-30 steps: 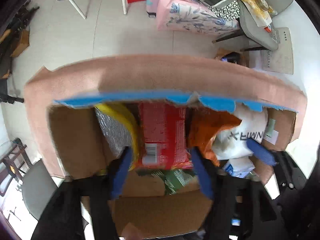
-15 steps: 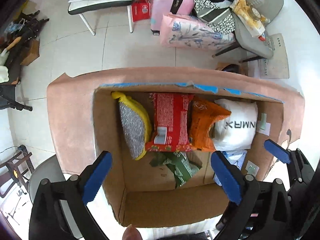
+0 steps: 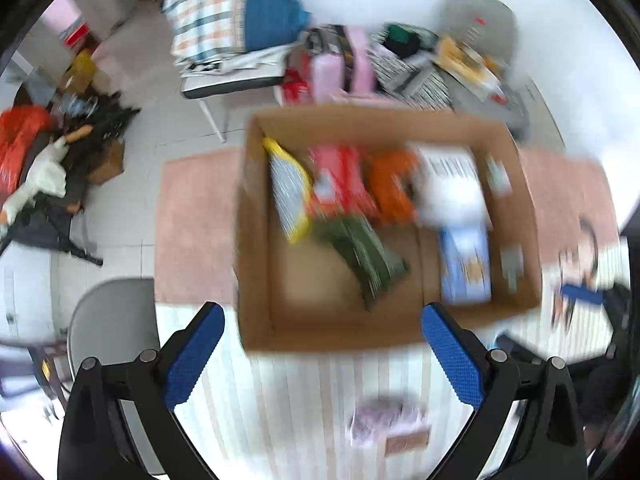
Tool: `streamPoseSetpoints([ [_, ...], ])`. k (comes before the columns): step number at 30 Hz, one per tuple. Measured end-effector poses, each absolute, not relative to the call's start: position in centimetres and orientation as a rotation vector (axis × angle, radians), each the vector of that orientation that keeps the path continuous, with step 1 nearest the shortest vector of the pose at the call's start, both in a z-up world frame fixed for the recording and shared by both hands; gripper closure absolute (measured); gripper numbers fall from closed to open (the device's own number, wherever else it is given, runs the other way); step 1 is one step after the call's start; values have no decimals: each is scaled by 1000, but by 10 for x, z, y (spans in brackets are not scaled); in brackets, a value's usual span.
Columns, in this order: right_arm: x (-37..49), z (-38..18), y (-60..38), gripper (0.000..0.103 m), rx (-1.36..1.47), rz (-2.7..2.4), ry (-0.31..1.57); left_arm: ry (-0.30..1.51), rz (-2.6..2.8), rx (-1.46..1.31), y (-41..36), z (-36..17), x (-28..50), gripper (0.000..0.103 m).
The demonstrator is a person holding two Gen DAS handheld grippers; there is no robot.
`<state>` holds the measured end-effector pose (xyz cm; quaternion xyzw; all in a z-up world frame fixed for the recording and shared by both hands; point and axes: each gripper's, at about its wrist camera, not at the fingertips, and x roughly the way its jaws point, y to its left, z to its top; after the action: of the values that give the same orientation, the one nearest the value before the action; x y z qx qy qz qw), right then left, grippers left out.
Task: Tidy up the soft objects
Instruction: 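Grasp the blue tube snack with the right tool while the left tool grasps the lilac towel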
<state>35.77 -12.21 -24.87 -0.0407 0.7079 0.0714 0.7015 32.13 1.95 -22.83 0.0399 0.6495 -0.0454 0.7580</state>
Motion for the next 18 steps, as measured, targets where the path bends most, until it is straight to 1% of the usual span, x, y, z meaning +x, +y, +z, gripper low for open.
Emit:
streamPoseSetpoints([
  [4, 296, -275, -154, 0, -142, 136, 1641, 1442, -218, 308, -21, -266, 255, 2],
  [8, 261, -313, -195, 0, -96, 114, 1706, 1516, -333, 484, -61, -332, 207, 2],
  [12, 249, -339, -224, 0, -108, 98, 1730, 1518, -405, 747, -94, -384, 182, 3],
  [17, 254, -365, -233, 0, -154, 126, 1748, 1539, -523, 1011, -120, -426, 160, 3],
  [18, 255, -372, -232, 0, -177, 135, 1754, 1533, -528, 1051, -122, -433, 157, 7],
])
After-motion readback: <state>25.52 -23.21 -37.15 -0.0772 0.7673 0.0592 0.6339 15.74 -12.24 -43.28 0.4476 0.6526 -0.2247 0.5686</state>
